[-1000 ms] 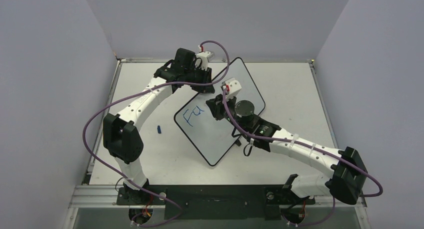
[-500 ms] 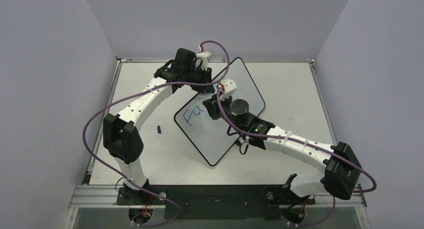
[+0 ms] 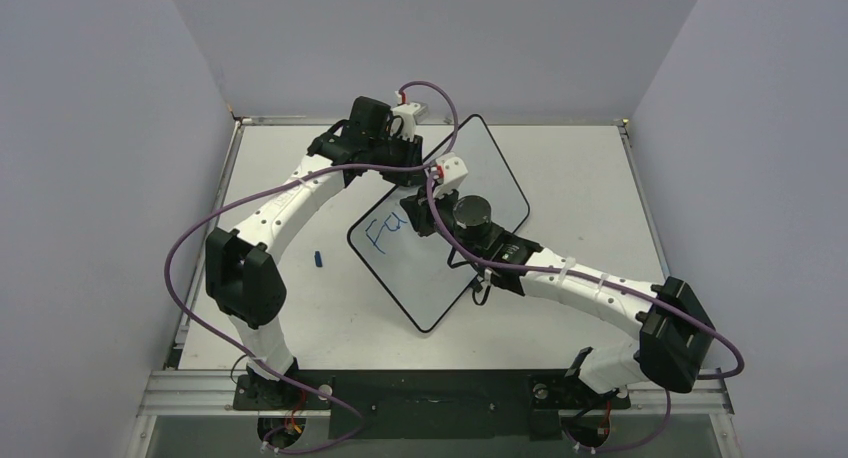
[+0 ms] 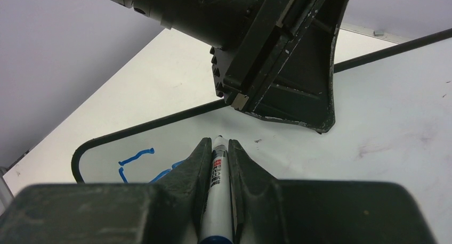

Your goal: Write a sentence on the whiteboard

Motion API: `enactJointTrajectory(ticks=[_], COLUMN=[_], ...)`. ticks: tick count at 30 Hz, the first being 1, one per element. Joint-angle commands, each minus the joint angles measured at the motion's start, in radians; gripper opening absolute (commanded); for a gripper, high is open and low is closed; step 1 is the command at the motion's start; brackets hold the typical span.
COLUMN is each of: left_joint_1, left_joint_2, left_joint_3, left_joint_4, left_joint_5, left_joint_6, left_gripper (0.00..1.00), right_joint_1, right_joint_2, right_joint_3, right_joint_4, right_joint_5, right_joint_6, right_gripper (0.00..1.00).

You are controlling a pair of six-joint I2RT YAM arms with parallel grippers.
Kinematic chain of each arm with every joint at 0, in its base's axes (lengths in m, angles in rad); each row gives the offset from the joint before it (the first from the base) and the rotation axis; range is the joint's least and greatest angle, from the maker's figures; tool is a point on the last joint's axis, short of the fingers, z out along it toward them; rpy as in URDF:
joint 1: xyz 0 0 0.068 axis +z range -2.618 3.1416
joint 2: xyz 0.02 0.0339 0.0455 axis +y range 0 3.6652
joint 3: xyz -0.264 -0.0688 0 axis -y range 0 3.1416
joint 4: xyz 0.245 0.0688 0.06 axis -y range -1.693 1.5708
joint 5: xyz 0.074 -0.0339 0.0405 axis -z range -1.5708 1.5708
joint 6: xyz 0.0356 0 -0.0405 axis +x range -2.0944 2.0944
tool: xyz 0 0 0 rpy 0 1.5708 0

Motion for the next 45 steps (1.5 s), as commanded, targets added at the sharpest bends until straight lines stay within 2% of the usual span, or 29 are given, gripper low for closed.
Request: enactJointTrajectory(ticks=[1, 15, 29, 37, 45], left_joint_1=[-0.001, -0.001, -0.001, -0.001, -0.001], left_joint_2=[-0.069, -0.075, -0.076, -0.078, -0.077], left_joint_3=[0.025, 0.025, 0.027, 0.030, 0.030], left_joint_4=[0.053, 0.056, 0.053, 0.050, 0.051], left_joint_5=[-0.058, -0.061, -0.064, -0.062, -0.058], left_joint_6=[0.035, 0.035, 0.035, 0.035, 0.034], left_gripper=[0.00, 0.00, 0.00, 0.00, 0.00], right_joint_1=[-0.003, 0.005, 0.016, 0.021, 0.021], right_joint_2=[0.015, -0.027, -0.108, -0.194, -0.157], right_joint_3=[0.039, -0.093, -0.151, -0.126, -0.035], right_joint_4=[0.021, 0.020, -0.046, -0.100, -0.083], right_joint_5=[-0.002, 0.027, 0.057, 0.060, 0.039], right_joint_6=[0.005, 0.020, 0.031, 0.026, 0.013], right_gripper=[0.00, 0.00, 0.00, 0.00, 0.00])
